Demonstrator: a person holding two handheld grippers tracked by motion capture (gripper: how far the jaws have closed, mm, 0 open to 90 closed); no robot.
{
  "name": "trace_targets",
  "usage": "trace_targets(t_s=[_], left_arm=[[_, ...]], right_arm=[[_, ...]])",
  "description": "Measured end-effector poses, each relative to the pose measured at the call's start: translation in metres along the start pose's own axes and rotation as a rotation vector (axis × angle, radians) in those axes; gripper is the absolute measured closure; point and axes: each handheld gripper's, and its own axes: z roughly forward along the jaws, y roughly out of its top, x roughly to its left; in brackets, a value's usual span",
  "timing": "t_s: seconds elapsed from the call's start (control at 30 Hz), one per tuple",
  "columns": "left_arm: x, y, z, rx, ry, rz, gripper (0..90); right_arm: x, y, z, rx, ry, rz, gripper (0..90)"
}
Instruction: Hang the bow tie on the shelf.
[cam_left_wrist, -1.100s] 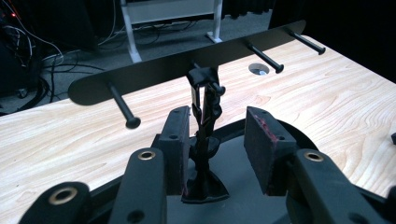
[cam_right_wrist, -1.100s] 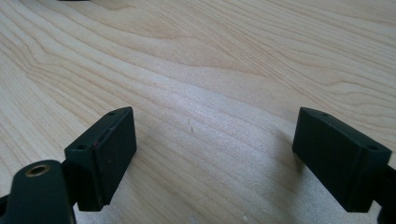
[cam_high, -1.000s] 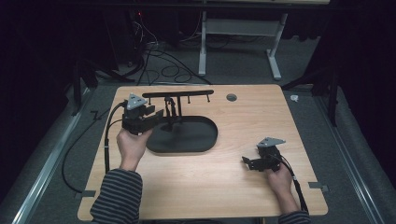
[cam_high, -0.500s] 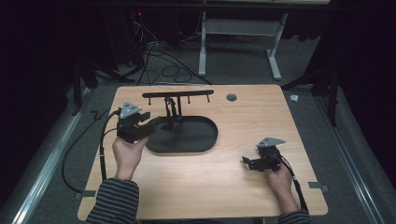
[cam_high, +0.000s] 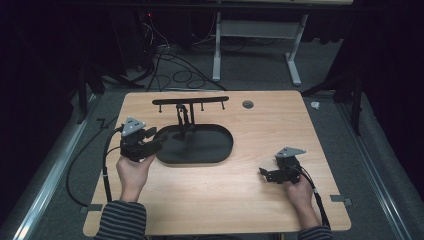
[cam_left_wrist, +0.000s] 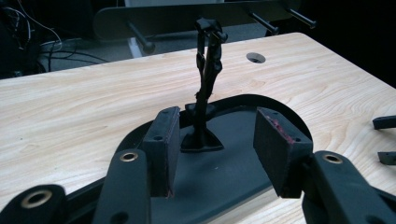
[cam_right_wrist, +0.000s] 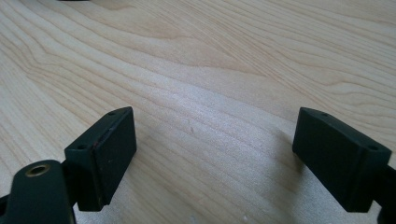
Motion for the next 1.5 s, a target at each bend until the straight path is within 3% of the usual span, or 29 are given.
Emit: trace_targets(t_s=[0.5, 1.5], left_arm=[[-0.004, -0.012, -0.013, -0.01, 0.002, -0.001, 49.7], [-0.012, -0.036, -0.023, -0.018, -0.013, -0.01, 48.4]], right_arm=[[0.0, 0.0, 0.0, 0.0, 0.0, 0.0, 14.3], [0.0, 0.0, 0.0, 0.0, 0.0, 0.0, 14.3]])
